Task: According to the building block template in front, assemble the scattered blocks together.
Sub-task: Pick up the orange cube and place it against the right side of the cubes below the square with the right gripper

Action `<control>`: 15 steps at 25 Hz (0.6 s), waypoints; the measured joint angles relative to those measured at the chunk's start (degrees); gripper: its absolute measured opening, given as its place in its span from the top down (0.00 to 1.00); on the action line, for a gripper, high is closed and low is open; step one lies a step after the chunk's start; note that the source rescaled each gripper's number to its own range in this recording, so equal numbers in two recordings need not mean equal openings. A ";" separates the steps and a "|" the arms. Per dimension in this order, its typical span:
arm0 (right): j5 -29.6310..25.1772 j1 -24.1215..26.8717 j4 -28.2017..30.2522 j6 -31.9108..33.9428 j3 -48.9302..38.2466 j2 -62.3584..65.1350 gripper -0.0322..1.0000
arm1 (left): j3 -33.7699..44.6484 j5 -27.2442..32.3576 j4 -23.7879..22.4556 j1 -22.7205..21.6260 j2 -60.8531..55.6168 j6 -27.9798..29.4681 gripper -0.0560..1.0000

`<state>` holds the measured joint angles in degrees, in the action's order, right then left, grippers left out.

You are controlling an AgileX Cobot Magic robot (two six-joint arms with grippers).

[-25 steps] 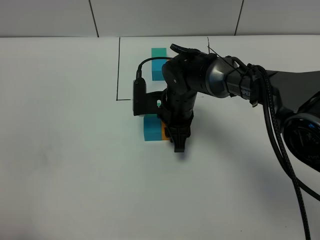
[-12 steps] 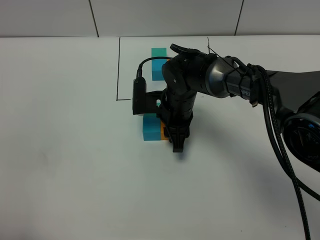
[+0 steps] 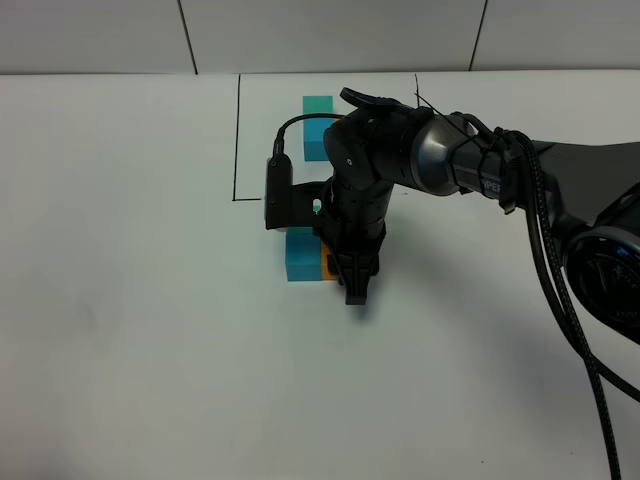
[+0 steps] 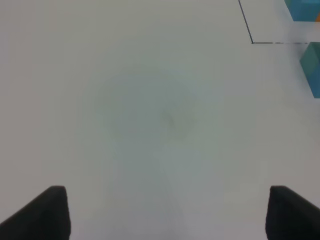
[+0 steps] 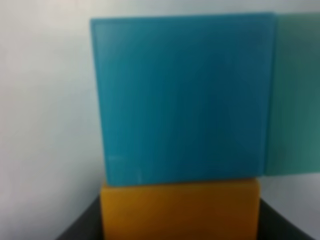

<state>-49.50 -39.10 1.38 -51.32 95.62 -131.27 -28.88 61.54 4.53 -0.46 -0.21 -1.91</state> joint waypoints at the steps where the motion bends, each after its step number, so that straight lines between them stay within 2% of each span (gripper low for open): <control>1: 0.08 0.00 0.19 0.06 0.00 0.00 0.88 | 0.00 0.00 0.00 0.00 0.00 0.00 0.32; 9: 0.26 -0.12 -0.06 0.47 -0.06 0.76 0.43 | 0.00 0.00 0.00 0.00 0.00 0.00 0.32; 11: -1.23 -0.19 -0.05 0.85 -0.18 0.98 0.38 | 0.00 0.00 0.00 0.00 0.00 0.00 0.32; 15: -4.00 -0.29 0.12 3.35 -0.64 3.05 0.36 | 0.00 0.00 0.00 0.00 0.00 0.00 0.32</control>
<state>-53.51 -39.39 1.50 -47.98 94.98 -128.21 -28.88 61.54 4.53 -0.46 -0.21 -1.91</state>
